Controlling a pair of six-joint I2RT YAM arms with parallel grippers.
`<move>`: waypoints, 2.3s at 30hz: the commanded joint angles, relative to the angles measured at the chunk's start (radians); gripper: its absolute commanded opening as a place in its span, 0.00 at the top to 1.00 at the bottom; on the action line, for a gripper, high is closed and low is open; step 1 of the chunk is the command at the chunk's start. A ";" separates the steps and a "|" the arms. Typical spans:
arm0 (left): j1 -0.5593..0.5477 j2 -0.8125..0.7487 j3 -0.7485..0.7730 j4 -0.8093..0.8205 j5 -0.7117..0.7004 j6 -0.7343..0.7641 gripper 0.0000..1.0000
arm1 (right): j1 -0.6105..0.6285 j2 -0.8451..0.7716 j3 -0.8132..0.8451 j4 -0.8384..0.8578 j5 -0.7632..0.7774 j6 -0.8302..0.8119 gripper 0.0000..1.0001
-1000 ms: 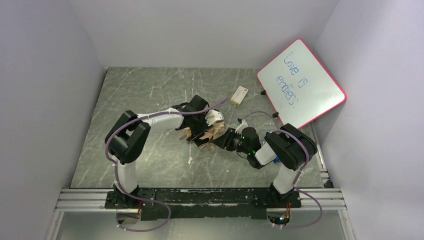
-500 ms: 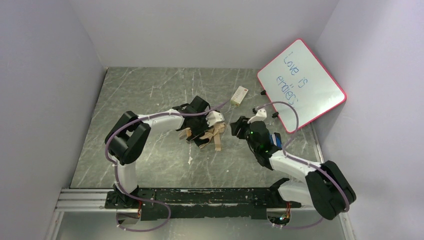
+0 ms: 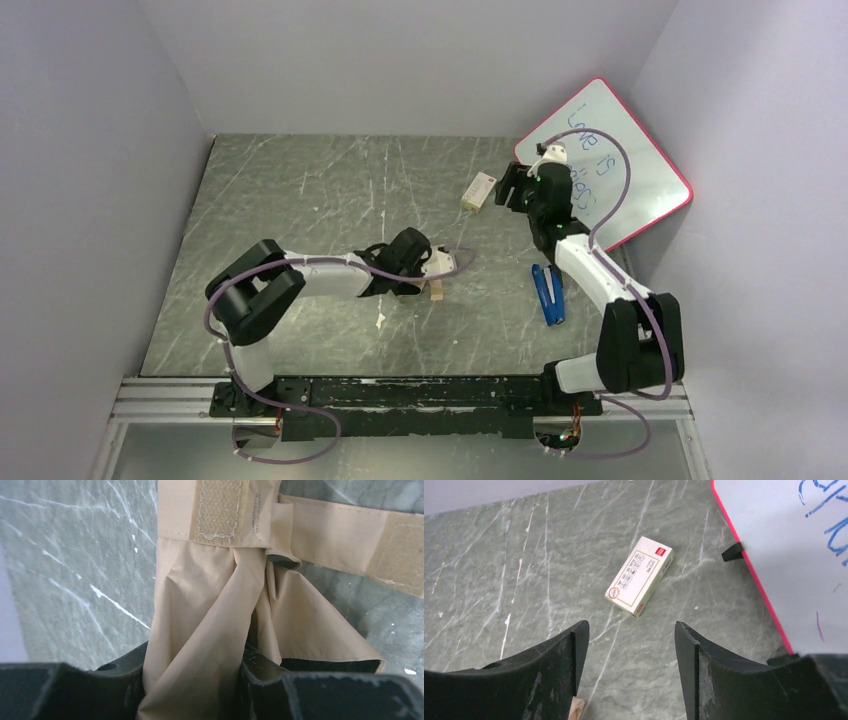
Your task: Put away the umbrella
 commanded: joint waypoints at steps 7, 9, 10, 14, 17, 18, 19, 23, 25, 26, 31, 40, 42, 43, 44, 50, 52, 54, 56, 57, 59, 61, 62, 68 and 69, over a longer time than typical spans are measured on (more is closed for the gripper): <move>-0.059 0.061 -0.201 0.172 -0.287 0.145 0.95 | -0.050 0.159 0.164 -0.230 -0.393 -0.068 0.33; -0.063 0.060 -0.211 0.186 -0.292 0.158 0.95 | -0.049 0.165 0.146 -0.217 -0.424 -0.095 0.34; -0.064 0.058 -0.216 0.196 -0.296 0.169 0.95 | -0.049 0.172 0.136 -0.204 -0.434 -0.106 0.34; -0.072 0.055 -0.229 0.212 -0.291 0.188 0.95 | -0.047 0.208 0.119 -0.130 -0.489 -0.127 0.35; -0.077 0.050 -0.230 0.212 -0.273 0.190 0.95 | -0.032 0.213 0.106 -0.086 -0.516 -0.128 0.33; -0.077 0.047 -0.230 0.209 -0.265 0.191 0.95 | -0.022 0.205 0.092 -0.069 -0.505 -0.131 0.33; -0.077 0.046 -0.230 0.208 -0.261 0.192 0.95 | -0.012 0.194 0.074 -0.052 -0.493 -0.133 0.33; -0.079 0.049 -0.228 0.201 -0.248 0.190 0.95 | 0.034 0.116 -0.031 -0.014 -0.418 -0.080 0.33; -0.078 0.050 -0.230 0.204 -0.249 0.191 0.95 | 0.058 0.051 -0.115 -0.011 -0.347 -0.003 0.33; -0.078 0.049 -0.230 0.203 -0.245 0.193 0.95 | 0.072 0.010 -0.160 -0.012 -0.303 0.052 0.33; -0.078 0.051 -0.223 0.195 -0.245 0.195 0.95 | 0.192 -0.216 -0.432 0.002 -0.101 0.397 0.36; -0.078 0.046 -0.222 0.194 -0.247 0.201 0.95 | 0.498 -0.306 -0.613 0.117 0.163 0.869 0.46; -0.078 0.046 -0.220 0.190 -0.246 0.201 0.95 | 0.500 -0.274 -0.616 0.135 0.185 0.896 0.47; -0.078 0.046 -0.219 0.188 -0.245 0.201 0.95 | 0.500 -0.257 -0.609 0.137 0.200 0.899 0.48; -0.078 0.044 -0.218 0.189 -0.245 0.201 0.95 | 0.499 -0.236 -0.604 0.137 0.211 0.910 0.49; -0.078 0.045 -0.217 0.185 -0.244 0.200 0.95 | 0.498 -0.084 -0.585 0.276 0.148 0.937 0.50; -0.079 0.043 -0.219 0.186 -0.244 0.201 0.95 | 0.498 -0.030 -0.589 0.330 0.116 0.964 0.50; -0.078 0.043 -0.218 0.186 -0.241 0.201 0.95 | 0.497 0.013 -0.586 0.371 0.090 0.977 0.51; -0.078 0.043 -0.217 0.184 -0.241 0.202 0.95 | 0.497 0.049 -0.578 0.396 0.066 0.985 0.52; -0.078 0.042 -0.217 0.186 -0.242 0.202 0.95 | 0.496 0.065 -0.573 0.402 0.056 0.990 0.53; -0.078 0.040 -0.218 0.187 -0.242 0.203 0.95 | 0.497 0.084 -0.563 0.407 0.040 1.000 0.53; -0.078 0.039 -0.221 0.189 -0.245 0.204 0.95 | 0.496 0.094 -0.553 0.396 0.031 1.010 0.54; -0.077 0.038 -0.221 0.189 -0.246 0.204 0.95 | 0.496 0.097 -0.552 0.392 0.027 1.015 0.55; -0.077 0.039 -0.221 0.187 -0.244 0.205 0.95 | 0.496 0.143 -0.564 0.441 0.013 1.051 0.58; -0.077 0.040 -0.220 0.188 -0.244 0.205 0.95 | 0.496 0.156 -0.565 0.451 0.014 1.057 0.58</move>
